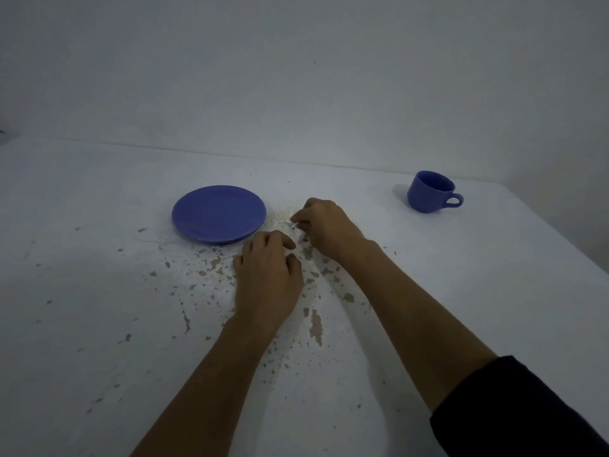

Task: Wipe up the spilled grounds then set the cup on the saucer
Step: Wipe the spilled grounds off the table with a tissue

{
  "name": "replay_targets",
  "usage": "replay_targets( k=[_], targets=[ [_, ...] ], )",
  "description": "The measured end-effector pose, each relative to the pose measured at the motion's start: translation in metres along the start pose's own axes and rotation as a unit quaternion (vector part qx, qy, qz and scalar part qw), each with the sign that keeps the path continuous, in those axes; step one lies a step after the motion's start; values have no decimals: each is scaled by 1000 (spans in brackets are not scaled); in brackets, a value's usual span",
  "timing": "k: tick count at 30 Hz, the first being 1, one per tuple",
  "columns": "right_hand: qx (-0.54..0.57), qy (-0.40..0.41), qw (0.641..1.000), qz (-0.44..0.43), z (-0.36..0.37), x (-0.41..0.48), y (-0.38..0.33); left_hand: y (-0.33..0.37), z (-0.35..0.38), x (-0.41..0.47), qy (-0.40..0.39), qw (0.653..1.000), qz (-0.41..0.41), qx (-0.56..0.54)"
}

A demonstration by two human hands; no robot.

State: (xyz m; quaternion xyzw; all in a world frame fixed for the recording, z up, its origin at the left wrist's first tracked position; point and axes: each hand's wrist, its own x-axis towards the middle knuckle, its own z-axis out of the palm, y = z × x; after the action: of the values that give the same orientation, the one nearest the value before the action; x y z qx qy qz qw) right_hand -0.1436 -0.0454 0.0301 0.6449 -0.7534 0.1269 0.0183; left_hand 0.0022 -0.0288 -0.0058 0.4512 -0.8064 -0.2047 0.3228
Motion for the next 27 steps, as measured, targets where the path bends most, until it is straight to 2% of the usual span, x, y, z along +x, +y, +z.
replay_targets(
  k=[6,10,14,16,19,20,21,22,24,26,27],
  targets=[
    [2,-41,997,-59,-9,-15,-4,1,-1,-1,2,1000,-14,-27],
    [30,-19,997,-73,-12,-29,-12,2,-3,-3,2,999,-9,-36],
    [-10,2,995,-97,-3,-45,-21,5,-9,-5,27,994,-10,-101],
    [3,5,996,-89,-3,-56,-23,9,-14,-8,38,990,-28,-133],
    [145,36,989,6,-13,-77,-20,14,-21,-12,56,980,-58,-180],
    [221,45,972,60,-18,-85,-17,16,-23,-13,56,977,-66,-195],
    [313,47,941,118,-23,-93,-12,18,-24,-15,53,974,-72,-209],
    [413,43,894,168,-28,-101,-7,20,-26,-16,45,971,-80,-221],
    [591,44,774,221,-38,-116,1,26,-28,-21,22,967,-89,-236],
    [702,64,668,239,-46,-131,5,32,-28,-29,5,966,-89,-242],
    [729,76,634,245,-48,-140,6,36,-27,-34,-2,966,-85,-245]
  ],
)
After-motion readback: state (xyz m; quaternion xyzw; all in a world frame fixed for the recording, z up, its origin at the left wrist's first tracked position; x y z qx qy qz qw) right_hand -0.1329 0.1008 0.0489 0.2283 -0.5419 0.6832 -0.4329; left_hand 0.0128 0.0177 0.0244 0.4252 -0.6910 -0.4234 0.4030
